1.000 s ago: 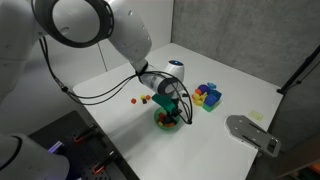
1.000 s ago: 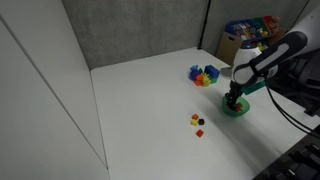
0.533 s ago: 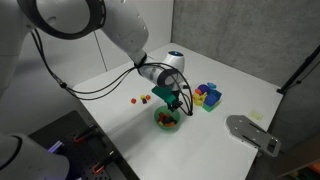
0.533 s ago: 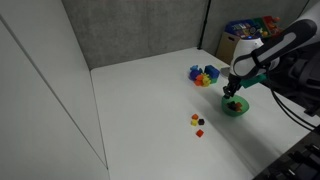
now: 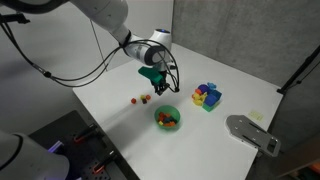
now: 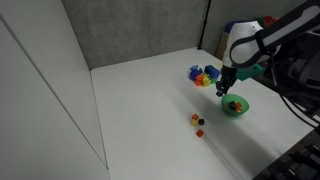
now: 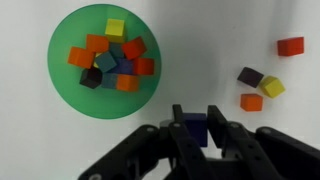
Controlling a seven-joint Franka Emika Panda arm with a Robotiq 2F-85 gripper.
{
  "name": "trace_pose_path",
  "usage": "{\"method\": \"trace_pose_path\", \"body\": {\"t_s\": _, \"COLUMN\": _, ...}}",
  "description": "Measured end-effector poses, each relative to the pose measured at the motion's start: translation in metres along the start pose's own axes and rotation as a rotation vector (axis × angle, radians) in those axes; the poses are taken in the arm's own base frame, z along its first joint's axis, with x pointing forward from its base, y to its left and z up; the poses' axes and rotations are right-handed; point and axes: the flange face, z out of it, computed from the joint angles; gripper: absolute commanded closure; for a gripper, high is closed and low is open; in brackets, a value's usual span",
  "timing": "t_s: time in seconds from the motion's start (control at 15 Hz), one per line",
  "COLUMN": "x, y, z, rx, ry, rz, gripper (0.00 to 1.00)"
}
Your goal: Pick up one blue block from the green bowl and put it on the table
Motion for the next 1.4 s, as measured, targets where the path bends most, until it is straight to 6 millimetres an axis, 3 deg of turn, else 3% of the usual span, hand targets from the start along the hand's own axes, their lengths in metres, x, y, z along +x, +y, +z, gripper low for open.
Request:
{"method": "trace_pose_path", "body": {"t_s": 0.2, "x": -0.011, "y": -0.048, "z": 0.008, "rx": 0.008, "ry": -0.032, "rz": -0.042, "gripper": 0.89}}
{"method": "trace_pose_path", "body": {"t_s": 0.53, "x": -0.031, "y": -0.119, "z": 0.042, "rx": -0.016, "ry": -0.09, "rz": -0.09, "gripper": 0.89}}
{"method": "trace_pose_path", "body": {"t_s": 0.73, "x": -0.04, "y": -0.143, "z": 0.064, "rx": -0.051, "ry": -0.107, "rz": -0.113, "gripper": 0.89}}
{"method": "trace_pose_path", "body": {"t_s": 0.93, "x": -0.042, "y": -0.152, "z": 0.083, "rx": -0.099, "ry": -0.099, "rz": -0.129, "gripper": 0.89}}
{"method": "trace_pose_path", "body": {"t_s": 1.0, "x": -0.042, "y": -0.153, "z": 0.089, "rx": -0.113, "ry": -0.097, "rz": -0.13, "gripper": 0.81}}
{"method": "trace_pose_path", "body": {"t_s": 1.07, "x": -0.042, "y": -0.153, "z": 0.094, "rx": -0.124, "ry": -0.098, "rz": -0.13, "gripper": 0.59}}
{"method": "trace_pose_path", "body": {"t_s": 1.13, "x": -0.042, "y": -0.154, "z": 0.098, "rx": -0.132, "ry": -0.102, "rz": -0.13, "gripper": 0.63}}
{"method": "trace_pose_path", "body": {"t_s": 1.2, "x": -0.043, "y": -0.153, "z": 0.103, "rx": -0.136, "ry": -0.108, "rz": -0.129, "gripper": 0.38}}
{"method": "trace_pose_path", "body": {"t_s": 1.33, "x": -0.044, "y": -0.152, "z": 0.111, "rx": -0.143, "ry": -0.118, "rz": -0.129, "gripper": 0.37}}
{"method": "trace_pose_path", "body": {"t_s": 1.4, "x": -0.044, "y": -0.152, "z": 0.114, "rx": -0.144, "ry": -0.123, "rz": -0.129, "gripper": 0.29}}
